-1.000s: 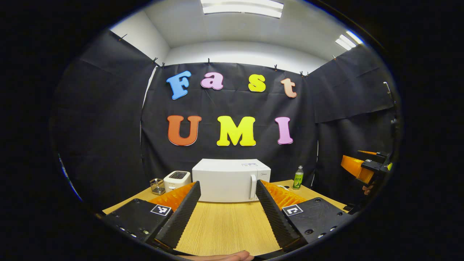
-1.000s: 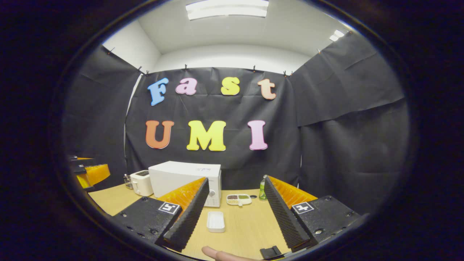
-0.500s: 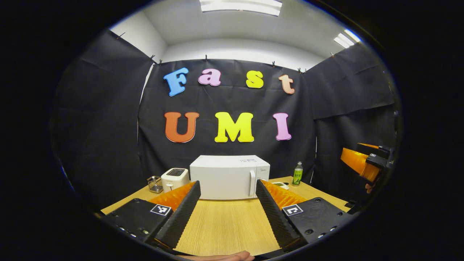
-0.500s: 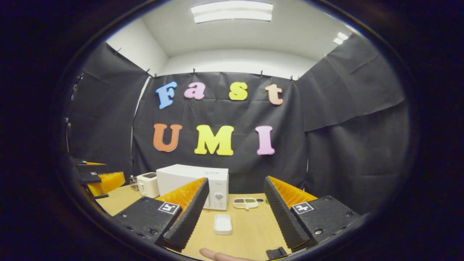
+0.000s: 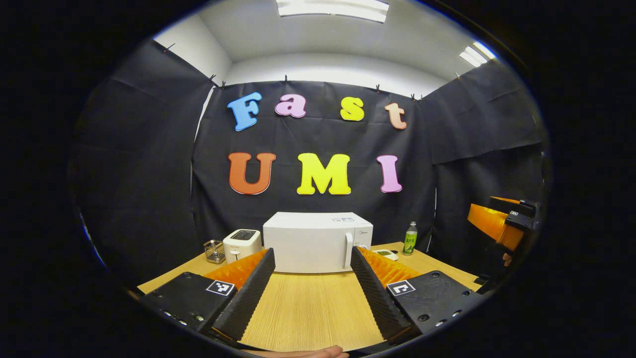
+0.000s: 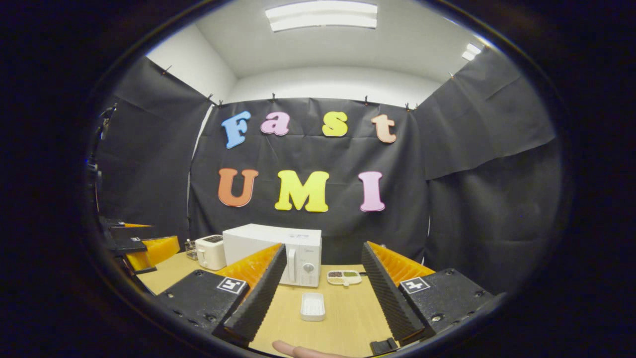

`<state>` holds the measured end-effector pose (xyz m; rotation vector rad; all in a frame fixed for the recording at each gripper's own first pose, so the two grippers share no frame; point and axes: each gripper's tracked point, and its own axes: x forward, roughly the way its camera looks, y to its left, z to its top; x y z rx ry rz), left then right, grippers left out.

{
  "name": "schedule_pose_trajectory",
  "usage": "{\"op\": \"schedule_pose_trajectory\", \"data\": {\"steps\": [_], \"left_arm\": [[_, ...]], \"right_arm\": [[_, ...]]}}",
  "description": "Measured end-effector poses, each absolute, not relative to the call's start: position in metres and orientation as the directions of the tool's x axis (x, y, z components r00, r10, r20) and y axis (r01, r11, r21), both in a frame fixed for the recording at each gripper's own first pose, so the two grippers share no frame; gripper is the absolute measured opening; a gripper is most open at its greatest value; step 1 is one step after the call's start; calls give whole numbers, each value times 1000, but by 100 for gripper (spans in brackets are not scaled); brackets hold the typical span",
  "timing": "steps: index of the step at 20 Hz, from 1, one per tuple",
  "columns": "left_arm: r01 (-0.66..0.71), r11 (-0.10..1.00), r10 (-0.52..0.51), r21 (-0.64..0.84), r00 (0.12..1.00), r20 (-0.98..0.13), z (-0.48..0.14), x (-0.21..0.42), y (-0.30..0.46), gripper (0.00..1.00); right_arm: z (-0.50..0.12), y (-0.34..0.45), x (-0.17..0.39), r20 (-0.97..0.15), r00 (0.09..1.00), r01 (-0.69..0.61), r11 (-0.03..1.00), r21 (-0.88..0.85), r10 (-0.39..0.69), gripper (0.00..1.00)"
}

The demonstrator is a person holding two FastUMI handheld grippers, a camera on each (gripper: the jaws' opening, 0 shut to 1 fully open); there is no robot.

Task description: Open the microwave oven with the left hand, put the food in, and close the microwave oven.

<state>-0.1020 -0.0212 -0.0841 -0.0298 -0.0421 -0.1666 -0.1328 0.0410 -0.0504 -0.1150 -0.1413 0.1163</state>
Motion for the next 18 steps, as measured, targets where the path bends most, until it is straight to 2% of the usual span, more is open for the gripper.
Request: {"op": "schedule_pose_trajectory", "data": {"steps": [3,4,6,7,8,9,18], "left_arm": [[166,986,-165,-27,985,48,-85,-101,-21,95],[167,986,-165,-28,985,49,-85,-100,-21,95],[165,986,-164,-29,985,47,-87,-101,-20,95],[163,986,-162,-29,986,47,-86,-100,-20,95],[165,986,-163,-28,985,48,-87,-100,-20,95],[167,986,-166,-27,985,47,-88,-100,-21,95],[196,981,-195,-11,979,67,-83,-107,-30,95]], "right_arm": [[-48,40,-133,144,982,-105,987,-124,123,90],[-47,41,-134,147,981,-106,987,-125,124,97],[-47,39,-134,151,981,-103,987,-127,122,97],[-48,38,-132,152,981,-103,986,-128,122,90],[-48,38,-132,154,980,-103,987,-125,122,97],[-47,37,-131,158,980,-102,987,-122,120,90],[-46,31,-134,167,979,-92,988,-126,113,90]]}}
